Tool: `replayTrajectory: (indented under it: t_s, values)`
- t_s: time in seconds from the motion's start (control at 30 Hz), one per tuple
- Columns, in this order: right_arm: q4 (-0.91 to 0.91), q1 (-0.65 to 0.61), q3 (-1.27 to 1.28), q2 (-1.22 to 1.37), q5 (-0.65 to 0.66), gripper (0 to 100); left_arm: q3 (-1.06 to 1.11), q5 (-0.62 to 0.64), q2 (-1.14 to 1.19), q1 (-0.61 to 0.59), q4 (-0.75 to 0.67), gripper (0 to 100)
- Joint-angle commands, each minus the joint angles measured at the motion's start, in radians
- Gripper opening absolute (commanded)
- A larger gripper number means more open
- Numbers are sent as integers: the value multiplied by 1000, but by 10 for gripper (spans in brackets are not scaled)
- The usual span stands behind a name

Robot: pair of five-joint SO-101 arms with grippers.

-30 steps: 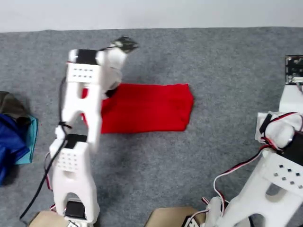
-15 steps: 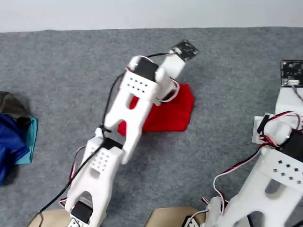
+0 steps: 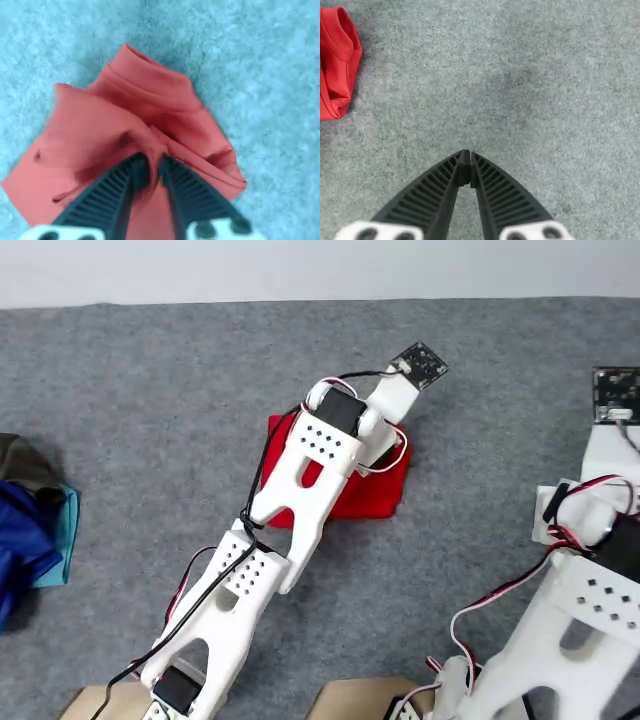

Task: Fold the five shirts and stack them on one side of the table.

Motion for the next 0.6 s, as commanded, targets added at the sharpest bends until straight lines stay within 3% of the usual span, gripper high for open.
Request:
replayTrajectory:
  t_s: [0.0, 0.3, 0.5, 0.57]
  values:
    - [-18, -8, -6, -16, 3, 14, -90, 8, -18, 20, 23, 171]
    - [-13, -8, -6, -16, 3, 13, -245, 2, -20, -78, 26, 175]
    - [-12, -8, -6, -13, 3, 13, -248, 2, -17, -258, 26, 13]
    - [-16, -8, -6, -12, 3, 13, -246, 2, -11, -313, 26, 7]
